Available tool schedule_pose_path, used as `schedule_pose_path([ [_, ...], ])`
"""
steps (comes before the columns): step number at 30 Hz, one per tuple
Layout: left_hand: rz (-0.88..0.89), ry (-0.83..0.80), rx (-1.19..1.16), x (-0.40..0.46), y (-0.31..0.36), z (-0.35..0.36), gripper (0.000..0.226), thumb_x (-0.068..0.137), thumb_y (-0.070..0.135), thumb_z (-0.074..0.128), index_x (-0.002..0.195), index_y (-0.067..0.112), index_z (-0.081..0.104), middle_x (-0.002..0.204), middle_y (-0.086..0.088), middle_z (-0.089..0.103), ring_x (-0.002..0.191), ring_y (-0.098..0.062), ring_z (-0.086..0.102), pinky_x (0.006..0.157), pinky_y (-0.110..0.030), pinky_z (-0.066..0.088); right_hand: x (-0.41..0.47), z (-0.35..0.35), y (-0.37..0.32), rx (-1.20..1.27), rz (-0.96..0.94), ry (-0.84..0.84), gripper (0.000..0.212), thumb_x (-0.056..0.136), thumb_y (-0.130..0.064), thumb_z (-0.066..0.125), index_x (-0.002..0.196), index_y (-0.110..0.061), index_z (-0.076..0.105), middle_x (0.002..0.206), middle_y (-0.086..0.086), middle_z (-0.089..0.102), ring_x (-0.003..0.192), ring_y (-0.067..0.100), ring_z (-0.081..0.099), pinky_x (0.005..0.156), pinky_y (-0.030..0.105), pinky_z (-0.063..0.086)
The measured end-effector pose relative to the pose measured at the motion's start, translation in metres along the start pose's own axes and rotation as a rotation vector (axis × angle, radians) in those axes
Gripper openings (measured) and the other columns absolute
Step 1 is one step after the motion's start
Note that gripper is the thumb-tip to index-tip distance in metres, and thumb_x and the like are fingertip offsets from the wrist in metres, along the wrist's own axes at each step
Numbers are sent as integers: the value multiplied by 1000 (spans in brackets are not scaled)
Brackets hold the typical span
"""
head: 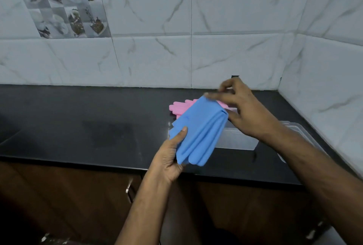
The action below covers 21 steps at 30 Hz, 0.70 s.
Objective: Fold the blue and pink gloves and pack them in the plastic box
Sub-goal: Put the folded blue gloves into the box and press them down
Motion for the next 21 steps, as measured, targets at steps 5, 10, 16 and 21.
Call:
schedule_pose_path([
  [5,154,-14,115,27,25,20,48,92,22,72,136,8,62,129,-17,70,117,-35,69,97,-52,58,0,12,21,995,759,-180,56,100,-64,38,124,-22,65,113,11,74,99,28,75,75,44,63],
  [10,227,-108,403,52,49,41,43,88,16,77,129,7,66,125,-14,73,112,-31,72,86,-43,62,13,2,48,1007,806,-122,62,90,-68,56,119,-16,71,112,2,77,104,18,74,87,40,61],
  [16,248,-123,547,88,61,63,51,78,22,85,125,7,69,119,-13,76,109,-31,74,86,-43,63,26,-13,70,950,761,-47,37,91,-27,75,119,-4,69,114,12,76,105,27,73,95,43,58],
  [21,294,-110,642,126,64,82,46,82,24,85,122,8,70,116,-11,77,104,-29,75,84,-42,63,38,-17,88,780,685,195,15,93,-21,73,107,-15,71,103,6,78,96,25,75,89,46,60],
])
Point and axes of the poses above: each hand's wrist, its own x-axis towards the middle knuckle, its own z-axis out of the palm, y = z × x, the point moved 2 cm from there along x, towards the middle knuckle
